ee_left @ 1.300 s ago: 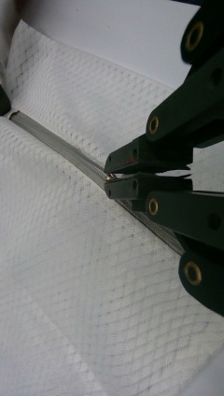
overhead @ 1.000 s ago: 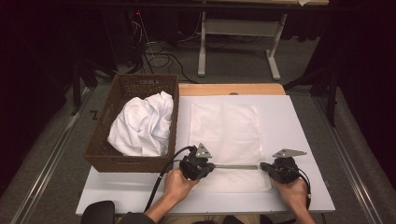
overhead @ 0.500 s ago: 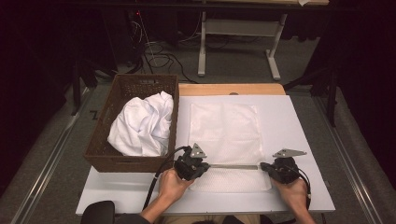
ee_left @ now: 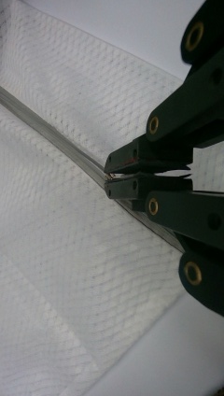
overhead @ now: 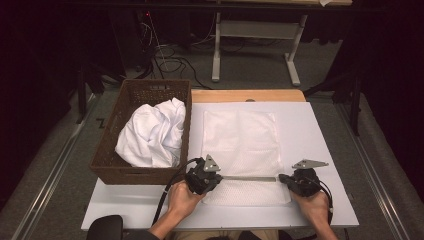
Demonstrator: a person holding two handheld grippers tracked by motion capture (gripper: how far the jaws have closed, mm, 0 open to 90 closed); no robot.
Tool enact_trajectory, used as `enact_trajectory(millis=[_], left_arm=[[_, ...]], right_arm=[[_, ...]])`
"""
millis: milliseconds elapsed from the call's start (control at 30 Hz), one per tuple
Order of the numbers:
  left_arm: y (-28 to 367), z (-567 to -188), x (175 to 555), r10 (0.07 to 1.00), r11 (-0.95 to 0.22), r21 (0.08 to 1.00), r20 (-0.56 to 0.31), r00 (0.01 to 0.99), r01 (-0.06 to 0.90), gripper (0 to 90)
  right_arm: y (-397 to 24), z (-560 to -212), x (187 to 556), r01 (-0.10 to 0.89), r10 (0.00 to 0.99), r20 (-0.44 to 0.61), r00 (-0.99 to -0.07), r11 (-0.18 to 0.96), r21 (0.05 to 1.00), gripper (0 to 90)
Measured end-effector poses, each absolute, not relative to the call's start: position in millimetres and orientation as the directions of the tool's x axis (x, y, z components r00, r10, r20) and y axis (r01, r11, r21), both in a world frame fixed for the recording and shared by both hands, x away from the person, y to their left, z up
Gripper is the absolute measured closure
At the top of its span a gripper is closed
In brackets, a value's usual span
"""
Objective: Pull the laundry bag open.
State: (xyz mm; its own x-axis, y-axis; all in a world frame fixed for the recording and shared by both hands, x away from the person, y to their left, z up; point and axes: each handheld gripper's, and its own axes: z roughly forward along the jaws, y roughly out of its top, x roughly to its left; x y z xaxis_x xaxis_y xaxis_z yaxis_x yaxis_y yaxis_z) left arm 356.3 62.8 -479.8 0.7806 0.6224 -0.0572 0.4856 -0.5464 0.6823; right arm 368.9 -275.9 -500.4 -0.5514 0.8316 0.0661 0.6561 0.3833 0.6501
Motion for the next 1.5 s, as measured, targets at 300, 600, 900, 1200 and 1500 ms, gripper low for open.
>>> enact_trajectory(millis=[300,600,900,1200,1500], left_arm=[[80.4,-485.2,351.7,0.654,-0.52,0.684,-0.067,0.754,0.511,86.2],[85.9,-488.8,346.8,0.674,-0.549,0.662,-0.011,0.739,0.51,86.2],[97.5,-498.9,341.4,0.722,-0.546,0.641,0.034,0.691,0.54,86.1],[97.9,-504.0,342.6,0.726,-0.528,0.646,0.005,0.688,0.552,85.2],[96.7,-502.6,341.6,0.719,-0.511,0.664,-0.018,0.694,0.546,70.0]], right_arm=[[-275.8,-500.4,369.0,0.654,0.831,0.063,-0.553,0.386,0.651,90.0],[-275.8,-500.2,369.0,0.653,0.83,0.061,-0.555,0.389,0.65,90.0],[-273.6,-498.8,369.2,0.649,0.826,0.04,-0.562,0.41,0.641,90.0],[-275.6,-498.3,369.7,0.639,0.818,0.045,-0.574,0.412,0.649,89.3],[-273.0,-493.2,363.0,0.615,0.799,0.071,-0.597,0.399,0.68,69.5]])
